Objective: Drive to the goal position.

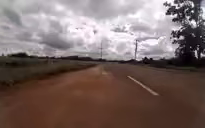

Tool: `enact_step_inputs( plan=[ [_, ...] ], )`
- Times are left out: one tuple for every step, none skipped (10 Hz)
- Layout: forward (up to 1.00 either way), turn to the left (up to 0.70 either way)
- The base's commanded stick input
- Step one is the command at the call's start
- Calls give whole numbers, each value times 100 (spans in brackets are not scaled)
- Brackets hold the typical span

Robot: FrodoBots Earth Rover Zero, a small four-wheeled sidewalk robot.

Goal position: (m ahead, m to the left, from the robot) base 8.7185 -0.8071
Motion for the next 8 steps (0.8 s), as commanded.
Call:
enact_step_inputs(
  plan=[
    [100,-20],
    [100,-28],
    [100,-37],
    [100,-38],
    [100,-37],
    [100,-33],
    [100,-18],
    [100,-4]
  ],
)
